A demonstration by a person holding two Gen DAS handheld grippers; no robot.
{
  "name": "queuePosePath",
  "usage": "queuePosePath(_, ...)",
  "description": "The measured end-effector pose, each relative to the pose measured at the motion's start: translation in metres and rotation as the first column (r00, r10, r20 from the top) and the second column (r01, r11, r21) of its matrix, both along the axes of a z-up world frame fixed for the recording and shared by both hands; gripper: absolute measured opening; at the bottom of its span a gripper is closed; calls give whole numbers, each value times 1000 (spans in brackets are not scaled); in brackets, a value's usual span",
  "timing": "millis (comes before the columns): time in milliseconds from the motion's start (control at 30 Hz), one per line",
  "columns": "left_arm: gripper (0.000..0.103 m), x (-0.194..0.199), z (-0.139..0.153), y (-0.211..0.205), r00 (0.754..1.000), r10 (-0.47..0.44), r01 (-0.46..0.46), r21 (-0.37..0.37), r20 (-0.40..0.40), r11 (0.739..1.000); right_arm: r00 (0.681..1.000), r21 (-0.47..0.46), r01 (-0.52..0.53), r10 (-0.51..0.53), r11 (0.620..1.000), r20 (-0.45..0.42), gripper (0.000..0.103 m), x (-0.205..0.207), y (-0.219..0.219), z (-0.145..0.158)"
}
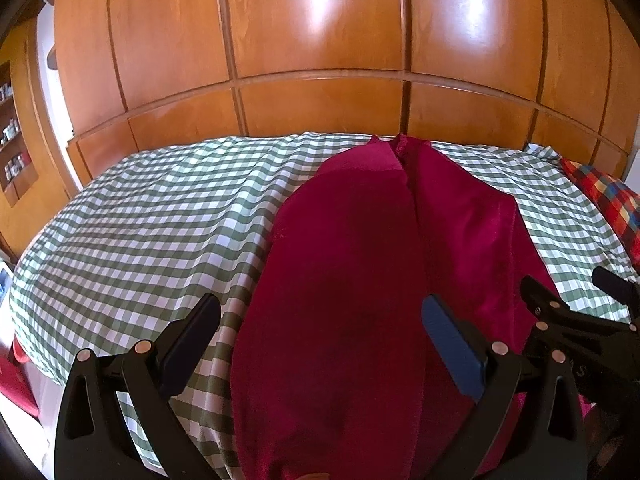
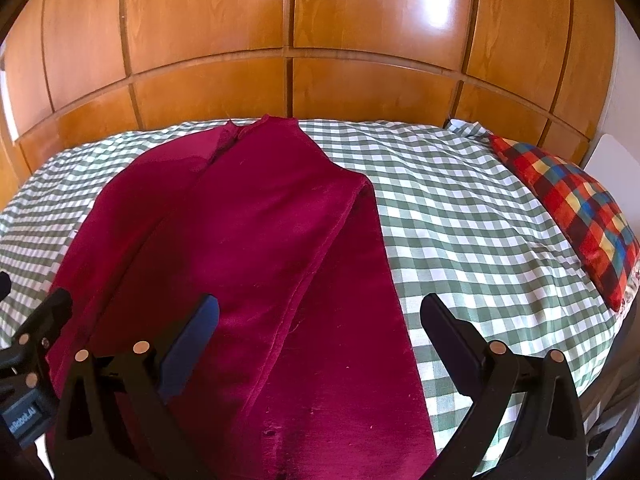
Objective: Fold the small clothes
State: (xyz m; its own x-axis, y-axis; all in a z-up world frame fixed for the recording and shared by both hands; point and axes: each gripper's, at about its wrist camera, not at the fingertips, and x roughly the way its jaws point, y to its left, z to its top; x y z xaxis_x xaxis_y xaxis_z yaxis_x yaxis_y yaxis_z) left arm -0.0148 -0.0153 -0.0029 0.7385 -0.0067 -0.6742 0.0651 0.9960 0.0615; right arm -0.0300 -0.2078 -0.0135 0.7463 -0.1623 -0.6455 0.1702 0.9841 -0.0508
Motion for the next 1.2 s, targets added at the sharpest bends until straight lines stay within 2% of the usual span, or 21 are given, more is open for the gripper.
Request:
queuePosePath(500, 100, -1, -1, 0, 1000, 3, -3, -3, -7, 1000, 1000, -2, -5, 5, 1000, -2, 100, 0, 1, 1)
queuePosePath(700, 100, 1, -1, 3, 999, 36, -36, 22, -11, 999, 1000, 14, 0, 0, 1000, -15, 100, -2, -3, -4)
queuePosePath(1200, 100, -2, 4, 27, 996, 86, -86, -11, 7, 996, 999, 1, -15, 15, 1000, -32, 100, -5, 5, -5)
